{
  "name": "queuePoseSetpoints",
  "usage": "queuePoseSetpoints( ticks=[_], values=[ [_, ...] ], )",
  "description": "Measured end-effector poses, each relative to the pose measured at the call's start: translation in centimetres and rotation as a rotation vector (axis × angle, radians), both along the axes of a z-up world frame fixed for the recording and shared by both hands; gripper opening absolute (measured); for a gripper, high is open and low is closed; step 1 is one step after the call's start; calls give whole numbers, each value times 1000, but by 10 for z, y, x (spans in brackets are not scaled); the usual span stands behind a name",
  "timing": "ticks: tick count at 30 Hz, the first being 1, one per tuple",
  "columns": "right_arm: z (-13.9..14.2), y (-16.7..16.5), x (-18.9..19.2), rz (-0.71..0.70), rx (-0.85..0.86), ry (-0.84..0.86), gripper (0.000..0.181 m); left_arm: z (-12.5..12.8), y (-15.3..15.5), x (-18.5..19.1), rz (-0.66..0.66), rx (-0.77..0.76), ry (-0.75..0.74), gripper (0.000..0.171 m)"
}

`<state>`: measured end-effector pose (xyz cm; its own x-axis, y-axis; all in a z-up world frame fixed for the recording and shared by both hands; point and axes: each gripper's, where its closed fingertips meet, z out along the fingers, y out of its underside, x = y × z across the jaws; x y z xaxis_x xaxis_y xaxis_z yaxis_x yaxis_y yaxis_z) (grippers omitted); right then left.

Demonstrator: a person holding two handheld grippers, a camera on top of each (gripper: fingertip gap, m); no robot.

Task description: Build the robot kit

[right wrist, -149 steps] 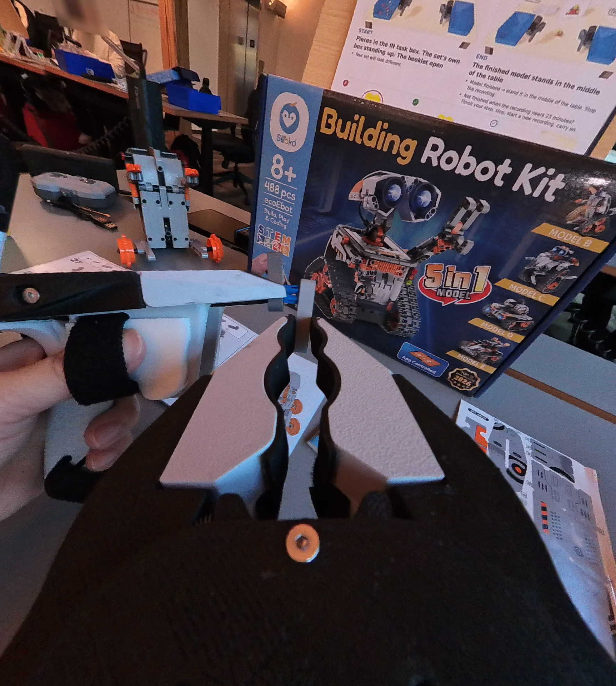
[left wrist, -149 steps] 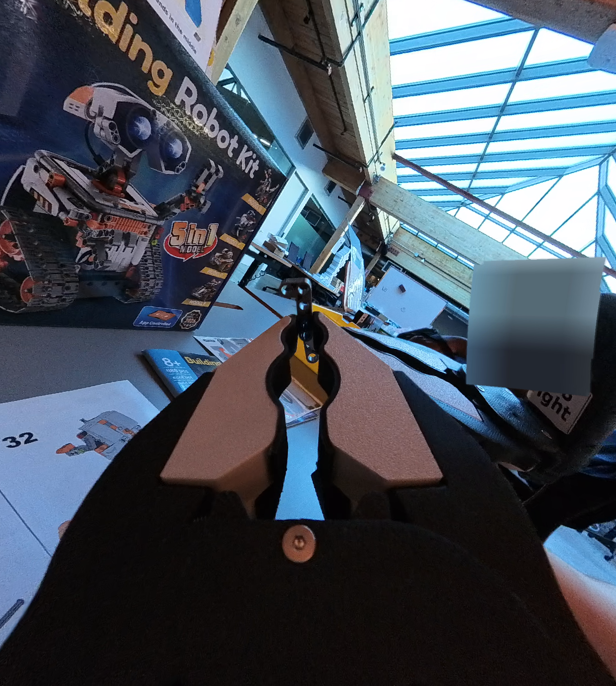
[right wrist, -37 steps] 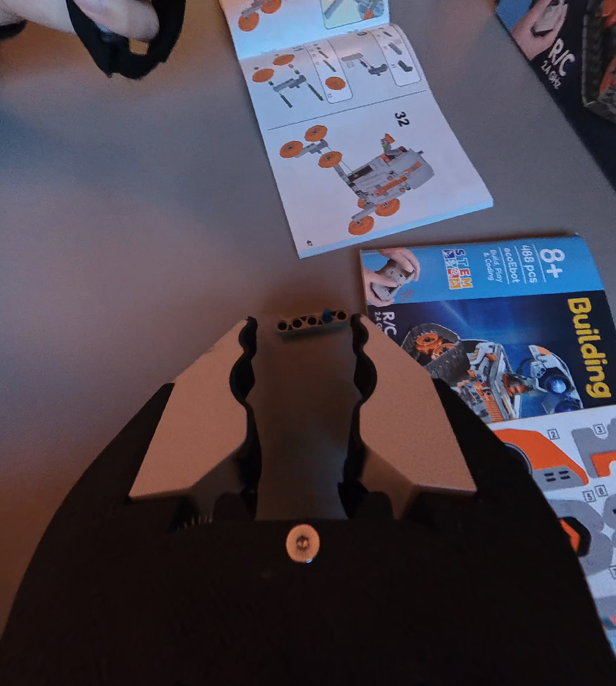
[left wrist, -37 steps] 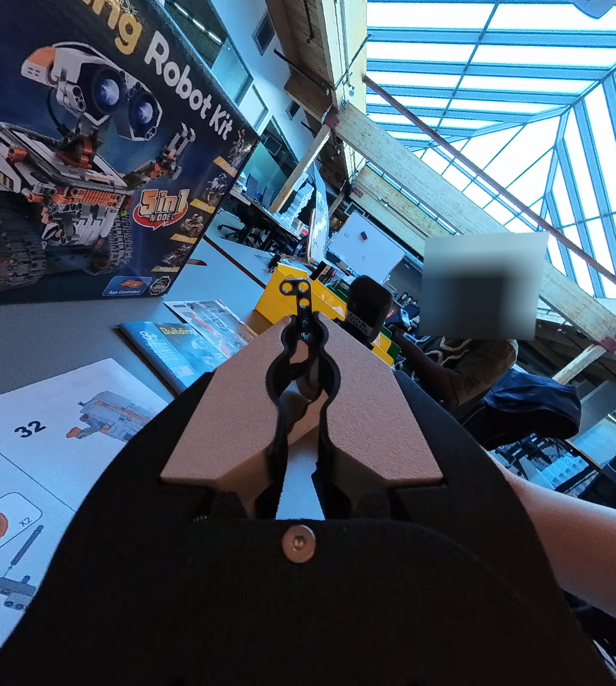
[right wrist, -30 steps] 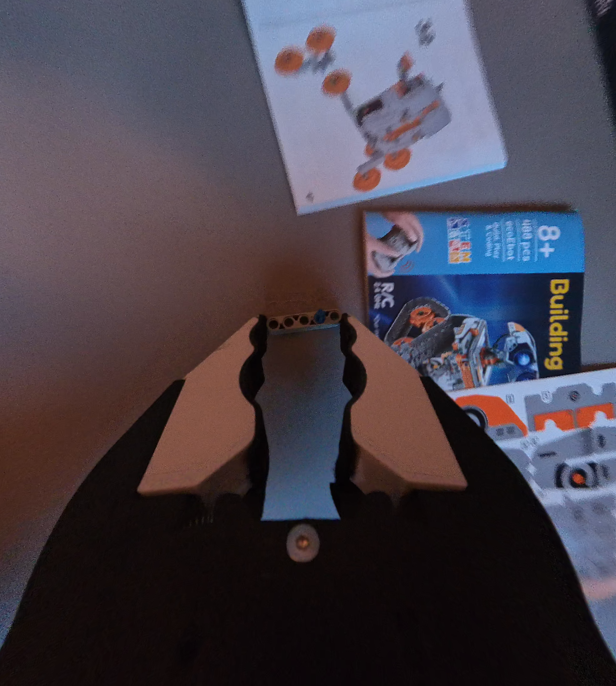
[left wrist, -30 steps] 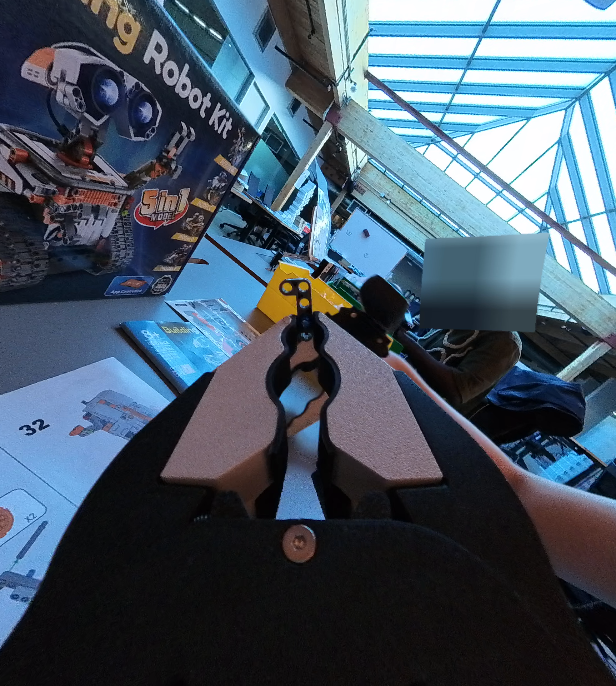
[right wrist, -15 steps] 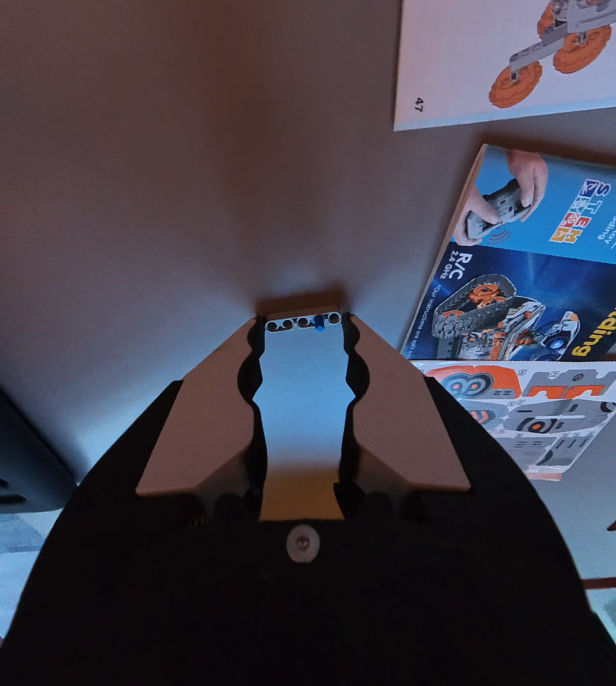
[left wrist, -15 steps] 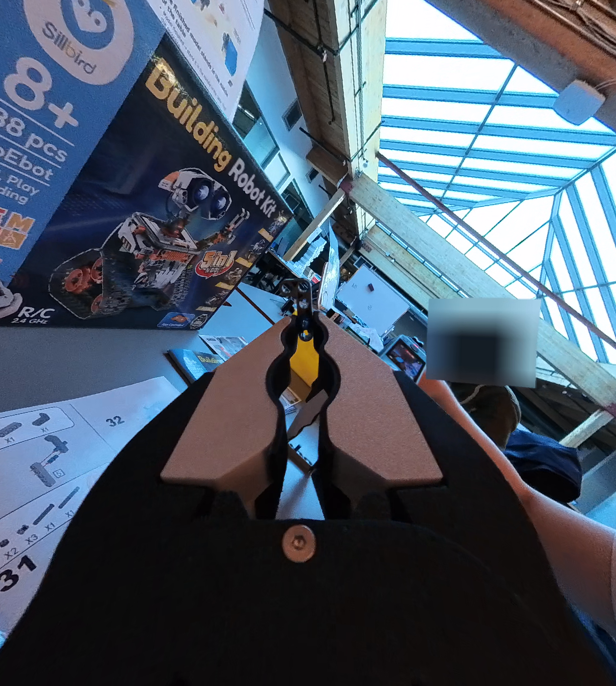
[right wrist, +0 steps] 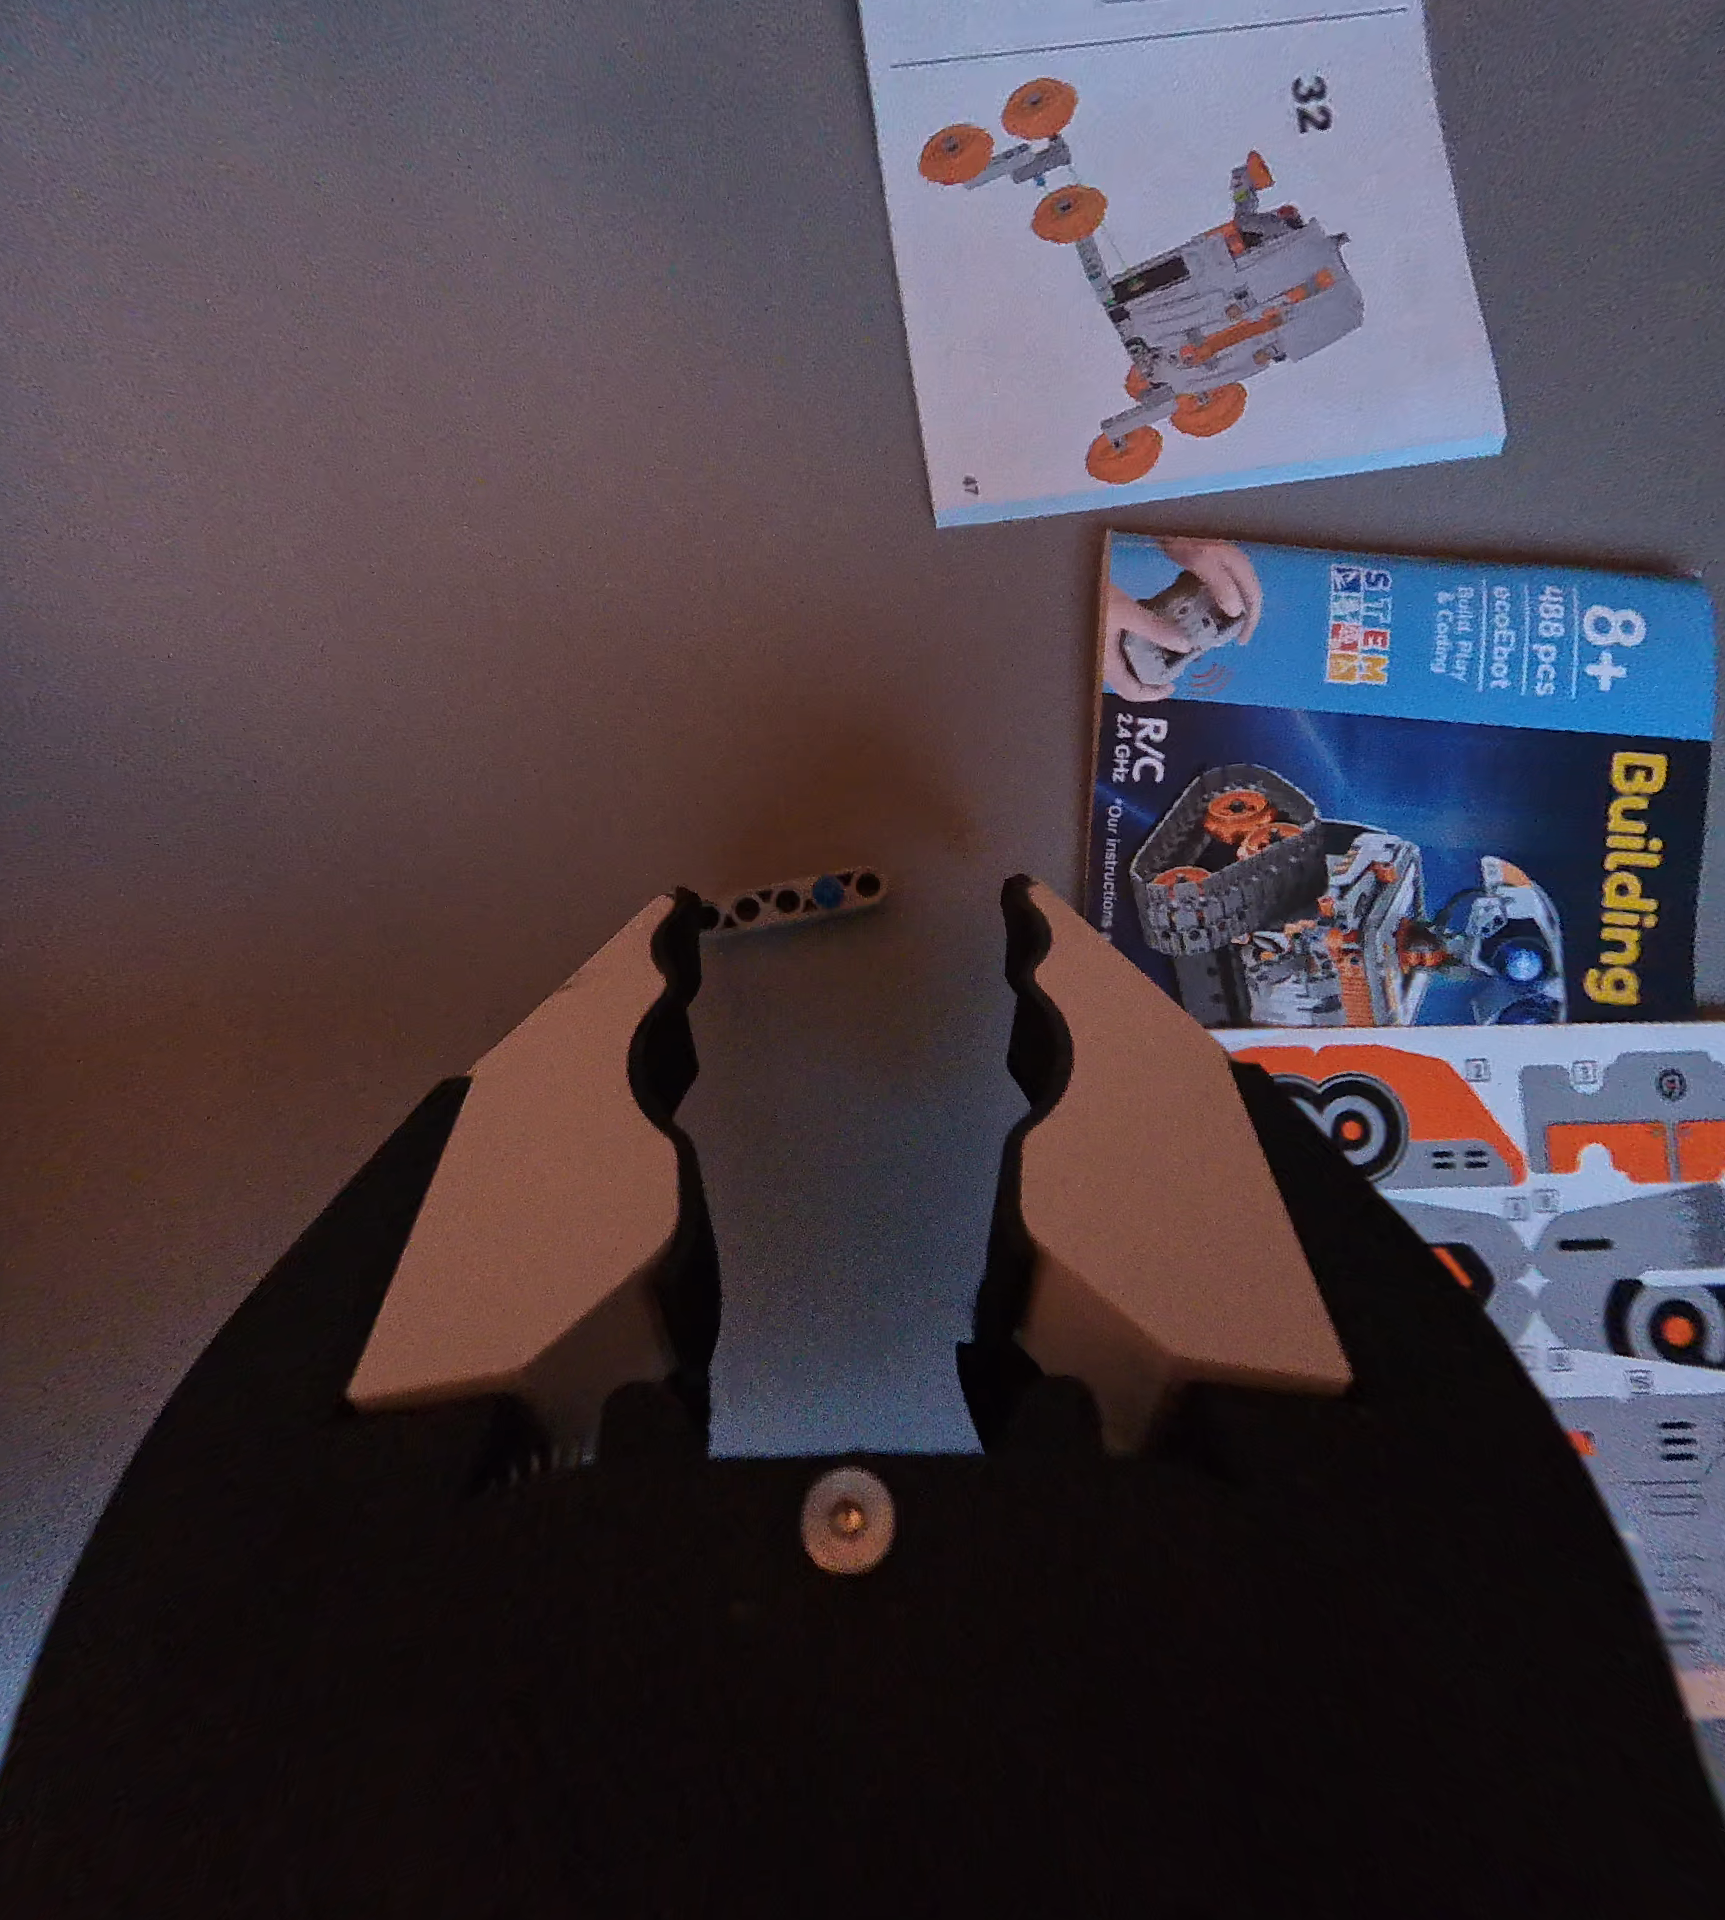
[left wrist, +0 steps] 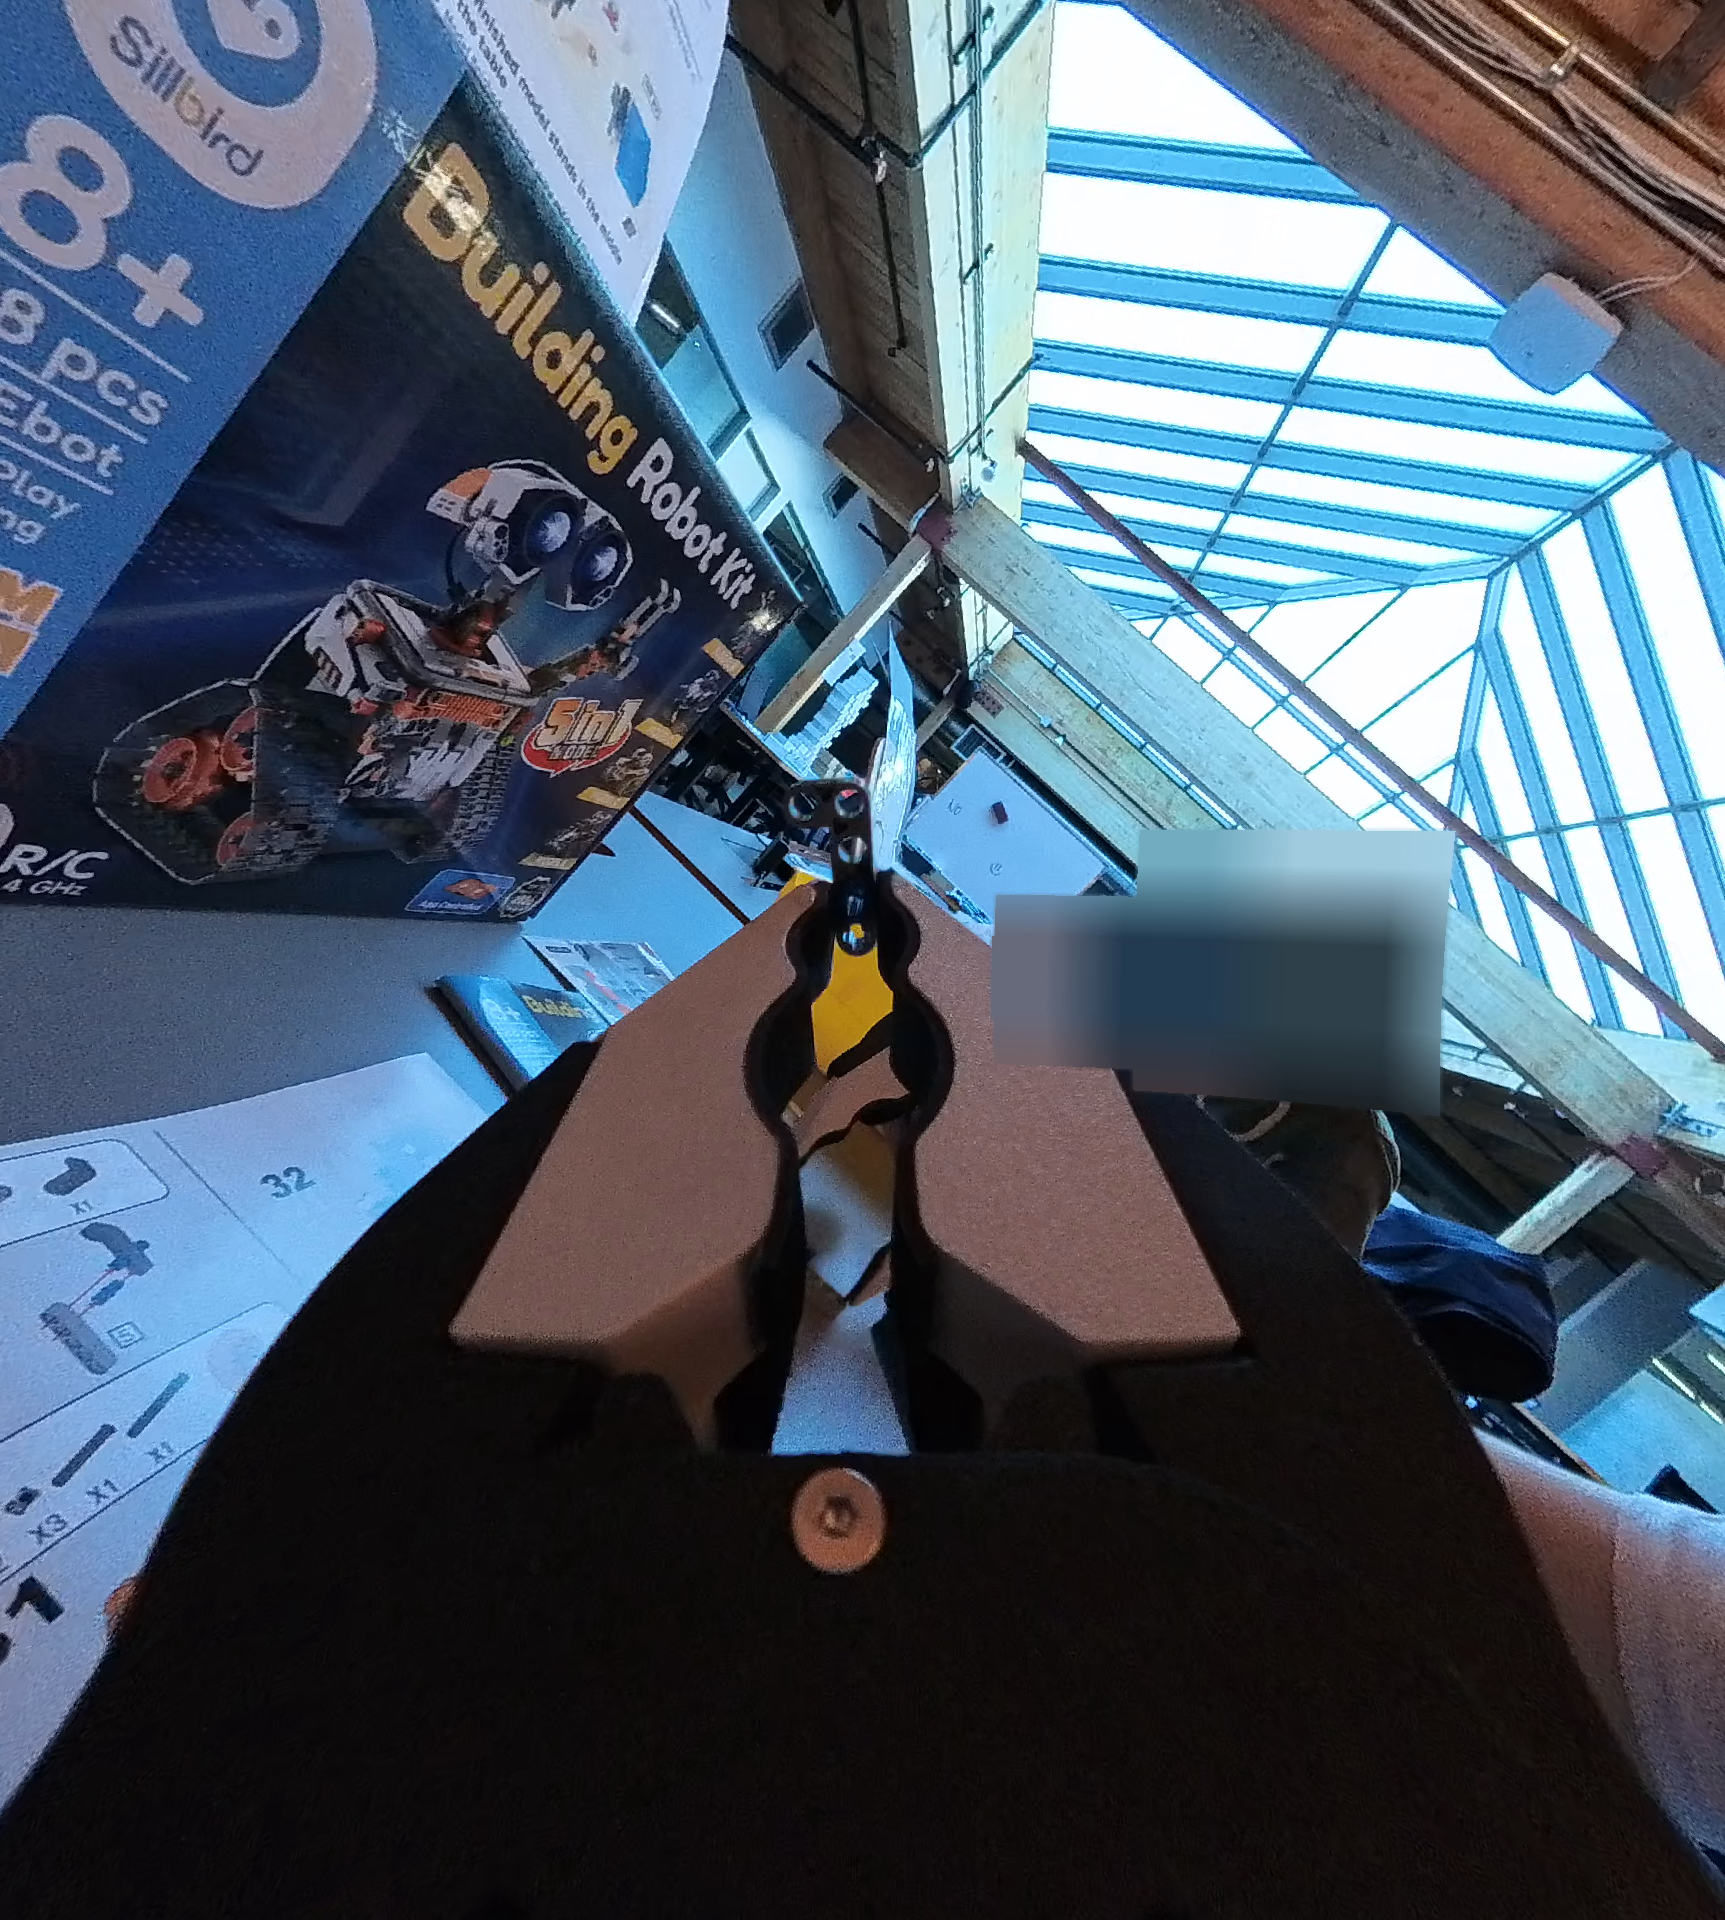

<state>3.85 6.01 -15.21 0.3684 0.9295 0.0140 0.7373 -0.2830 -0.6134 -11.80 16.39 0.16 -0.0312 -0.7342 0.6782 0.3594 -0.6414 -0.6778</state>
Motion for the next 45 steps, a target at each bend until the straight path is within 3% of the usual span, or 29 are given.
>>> queuePoseSetpoints(
  ticks=[6,9,14,16,19,21,24,32,36,38,40,42,45],
  values=[
    [-9,-4,-3,21,-6,88,56,0,5,-3,0,-22,-21,4],
    [-8,-9,-6,42,-15,139,38,-2,6,-3,2,-25,-15,4],
    [-7,-8,-5,12,26,138,38,-5,5,-1,-5,-31,-8,4],
    [-6,-9,4,-10,58,19,38,-6,5,-1,-4,-33,-5,4],
    [2,-20,29,-15,84,-334,38,-5,7,-3,2,-41,-12,4],
    [8,-31,54,-29,32,-629,38,-4,7,-4,3,-46,-20,4],
    [11,-45,70,-10,-78,-910,39,-3,8,-7,5,-50,-28,4],
    [-2,-62,77,52,-257,-1226,39,0,5,-8,-6,-56,-46,4],
    [-13,-68,66,84,-303,-1213,40,-1,4,-5,-18,-59,-45,4],
    [-11,-69,66,80,-310,-1199,54,0,5,-6,-17,-61,-49,4],
    [-5,-73,59,24,-306,-1044,56,0,6,-8,-10,-64,-55,4],
    [10,-70,50,-150,-268,-752,52,1,8,-11,-4,-72,-70,4],
    [34,-53,66,-533,-126,-377,41,5,9,-12,-2,-67,-86,4]
  ],
)
